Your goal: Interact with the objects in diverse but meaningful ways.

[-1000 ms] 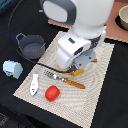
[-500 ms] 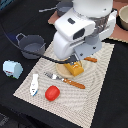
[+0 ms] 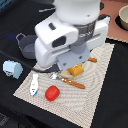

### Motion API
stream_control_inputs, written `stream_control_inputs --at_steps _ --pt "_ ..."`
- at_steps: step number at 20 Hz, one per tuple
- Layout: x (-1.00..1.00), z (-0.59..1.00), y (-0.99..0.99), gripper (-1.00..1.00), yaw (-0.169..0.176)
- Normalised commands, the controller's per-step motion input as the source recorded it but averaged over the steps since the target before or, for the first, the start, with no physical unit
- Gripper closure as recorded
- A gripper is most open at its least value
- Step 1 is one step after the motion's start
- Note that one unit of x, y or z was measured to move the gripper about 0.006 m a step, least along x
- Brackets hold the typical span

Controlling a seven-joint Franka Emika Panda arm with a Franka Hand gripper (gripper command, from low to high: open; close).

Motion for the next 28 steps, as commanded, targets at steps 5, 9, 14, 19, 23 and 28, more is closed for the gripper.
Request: stream_control_inputs --at_steps 5,9,14,19,23,28 --pt "-0.23 -0.09 -0.35 -1.00 0.235" --pt "-0.24 -0.15 -0.35 -1.00 0.234" --pt "-0.23 -0.22 -0.35 -1.00 0.237" --pt "-0.21 -0.24 -0.30 -1.00 0.225" --pt "-0.21 -0.35 -0.05 -1.00 0.124" --pt "-0.14 -0.47 0.00 -1.00 0.122"
